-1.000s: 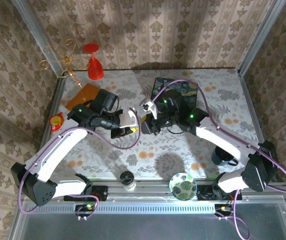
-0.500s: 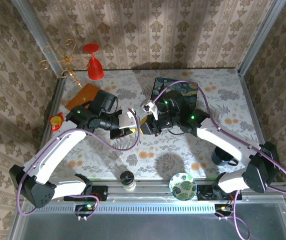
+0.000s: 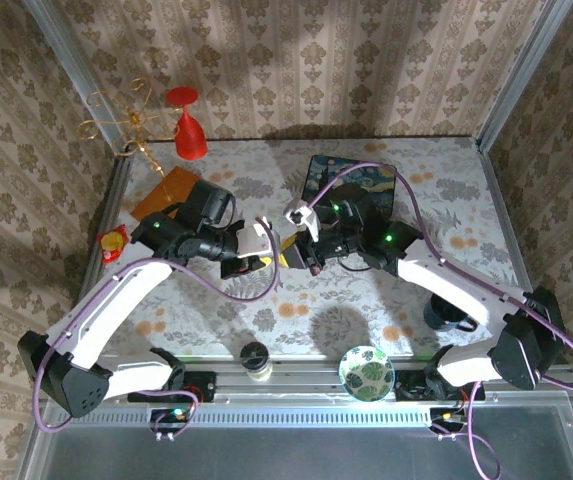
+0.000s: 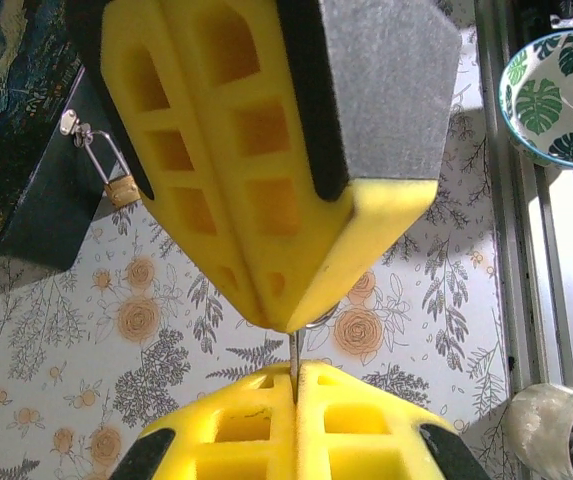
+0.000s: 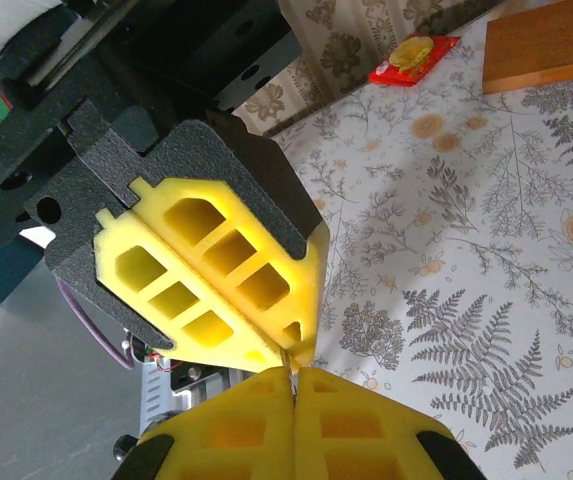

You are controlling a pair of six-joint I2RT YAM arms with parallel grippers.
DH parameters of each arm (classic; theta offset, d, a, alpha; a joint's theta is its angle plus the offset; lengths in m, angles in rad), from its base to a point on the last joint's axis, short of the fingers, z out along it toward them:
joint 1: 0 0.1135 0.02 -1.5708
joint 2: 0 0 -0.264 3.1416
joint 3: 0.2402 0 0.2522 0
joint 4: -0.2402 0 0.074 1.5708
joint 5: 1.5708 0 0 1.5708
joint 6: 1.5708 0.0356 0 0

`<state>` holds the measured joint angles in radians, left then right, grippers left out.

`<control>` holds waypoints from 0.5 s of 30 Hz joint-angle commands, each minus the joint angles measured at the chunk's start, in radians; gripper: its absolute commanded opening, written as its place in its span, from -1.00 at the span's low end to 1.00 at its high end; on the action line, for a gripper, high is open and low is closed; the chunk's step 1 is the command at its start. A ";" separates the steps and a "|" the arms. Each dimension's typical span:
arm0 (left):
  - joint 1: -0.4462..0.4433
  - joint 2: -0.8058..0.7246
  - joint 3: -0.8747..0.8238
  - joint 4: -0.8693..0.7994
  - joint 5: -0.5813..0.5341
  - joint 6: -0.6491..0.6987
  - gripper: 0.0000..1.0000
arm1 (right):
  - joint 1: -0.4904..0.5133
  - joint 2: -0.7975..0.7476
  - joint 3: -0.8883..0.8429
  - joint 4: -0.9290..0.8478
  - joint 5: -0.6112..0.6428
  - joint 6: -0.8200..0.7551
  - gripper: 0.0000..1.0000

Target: Unlock a padlock with a key

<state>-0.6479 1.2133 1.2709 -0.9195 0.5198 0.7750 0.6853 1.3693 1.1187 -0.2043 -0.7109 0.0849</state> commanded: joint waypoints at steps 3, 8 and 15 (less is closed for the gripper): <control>0.023 -0.042 -0.018 0.008 -0.031 -0.022 -1.00 | -0.019 -0.049 -0.032 0.009 0.008 0.024 -1.00; 0.036 -0.092 -0.041 0.079 -0.028 -0.066 -0.33 | -0.048 -0.067 -0.068 0.041 0.048 0.067 -1.00; 0.048 -0.175 -0.092 0.245 -0.042 -0.186 0.06 | -0.075 -0.104 -0.129 0.113 0.080 0.125 -1.00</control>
<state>-0.6128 1.0702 1.2034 -0.7826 0.4870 0.6693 0.6155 1.3060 1.0122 -0.1467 -0.6571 0.1692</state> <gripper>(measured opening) 0.515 0.060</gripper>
